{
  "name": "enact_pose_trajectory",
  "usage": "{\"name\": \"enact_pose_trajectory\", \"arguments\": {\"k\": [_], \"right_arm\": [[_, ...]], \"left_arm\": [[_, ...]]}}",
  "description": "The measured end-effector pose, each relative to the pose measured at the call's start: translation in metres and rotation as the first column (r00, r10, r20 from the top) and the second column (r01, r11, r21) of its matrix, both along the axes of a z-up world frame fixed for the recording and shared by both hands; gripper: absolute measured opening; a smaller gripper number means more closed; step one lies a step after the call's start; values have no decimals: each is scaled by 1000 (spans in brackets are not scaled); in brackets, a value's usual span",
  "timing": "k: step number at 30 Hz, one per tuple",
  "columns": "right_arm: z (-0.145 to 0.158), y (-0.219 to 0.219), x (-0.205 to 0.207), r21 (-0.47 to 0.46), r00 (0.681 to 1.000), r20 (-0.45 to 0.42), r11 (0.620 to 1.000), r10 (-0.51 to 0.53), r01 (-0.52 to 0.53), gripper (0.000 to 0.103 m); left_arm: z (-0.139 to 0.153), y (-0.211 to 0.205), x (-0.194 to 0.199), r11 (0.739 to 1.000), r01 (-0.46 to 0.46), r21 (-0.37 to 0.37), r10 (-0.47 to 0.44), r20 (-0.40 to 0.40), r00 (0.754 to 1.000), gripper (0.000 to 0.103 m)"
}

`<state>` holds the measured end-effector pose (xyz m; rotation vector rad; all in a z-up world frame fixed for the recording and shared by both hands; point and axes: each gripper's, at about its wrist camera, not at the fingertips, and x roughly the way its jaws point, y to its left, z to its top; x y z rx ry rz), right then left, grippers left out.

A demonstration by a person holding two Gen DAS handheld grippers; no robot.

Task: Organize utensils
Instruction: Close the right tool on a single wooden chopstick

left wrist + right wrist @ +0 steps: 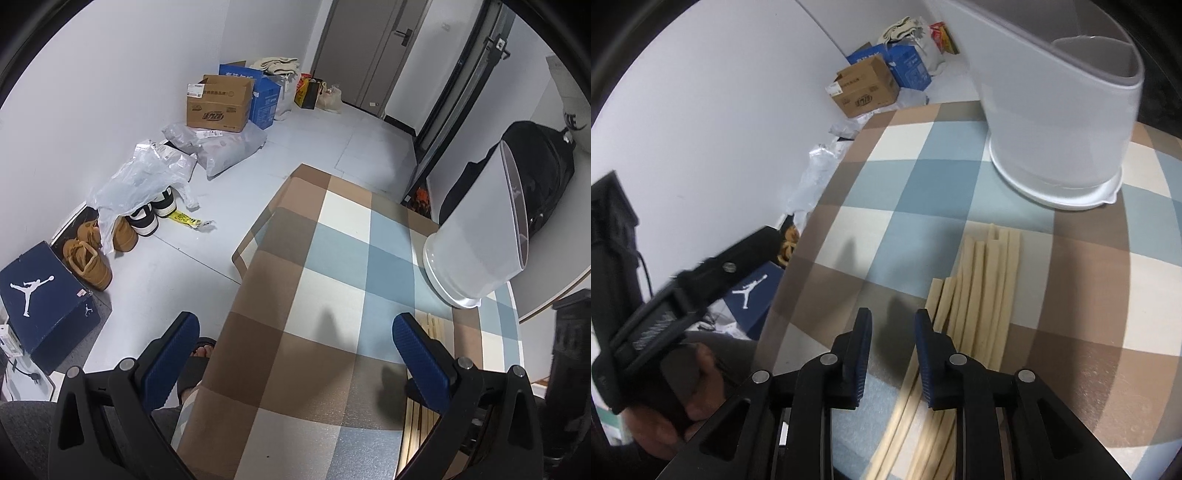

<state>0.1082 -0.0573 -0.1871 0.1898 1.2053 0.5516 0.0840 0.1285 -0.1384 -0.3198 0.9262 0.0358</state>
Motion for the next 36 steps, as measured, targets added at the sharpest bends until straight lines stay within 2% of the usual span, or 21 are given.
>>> {"name": "enact_pose_trajectory", "arguments": {"k": [4, 9, 13, 18, 19, 20, 22, 25, 26, 27, 28, 36], "right_arm": [[-12, 6, 10, -59, 999, -23, 998, -37, 36, 25], [-10, 10, 11, -99, 999, -10, 994, -45, 43, 24], [-6, 27, 10, -206, 999, 46, 978, -4, 13, 25], [-8, 51, -2, -368, 989, 138, 930, 60, -5, 26], [-8, 54, -4, -390, 986, 154, 921, 69, -4, 25], [-7, 55, -6, -393, 984, 164, 919, 73, -3, 20], [-7, 55, -5, -368, 985, 159, 930, 62, 1, 7], [-7, 48, 0, -315, 990, 141, 949, 29, 17, 6], [-7, 42, 2, -274, 992, 123, 961, 3, 31, 6], [-6, 30, 11, -186, 994, 86, 980, -61, 77, 6], [-4, 23, 13, -149, 993, 78, 984, -90, 101, 6], [38, -30, 7, 33, 966, 117, 973, -229, 227, 6]], "left_arm": [[-1, 9, -1, 999, -16, -34, 16, -2, 1000, 102], [-2, 19, 0, 996, -28, -80, 28, -7, 1000, 102], [-1, 23, 0, 995, -28, -99, 27, -5, 1000, 102], [3, 36, -4, 993, -59, -106, 61, 13, 998, 102], [2, 41, -4, 991, -69, -118, 71, 13, 997, 102], [2, 43, -4, 990, -74, -123, 76, 11, 997, 102], [0, 46, -5, 989, -82, -126, 83, 3, 997, 102], [-2, 46, -6, 990, -79, -118, 80, -2, 997, 102], [-3, 46, -7, 991, -77, -113, 77, -3, 997, 102], [-4, 46, -7, 991, -75, -110, 74, -6, 997, 102], [-4, 46, -8, 991, -73, -109, 73, -8, 997, 102], [-10, 18, -7, 996, 39, -82, -43, -42, 998, 102]]}}
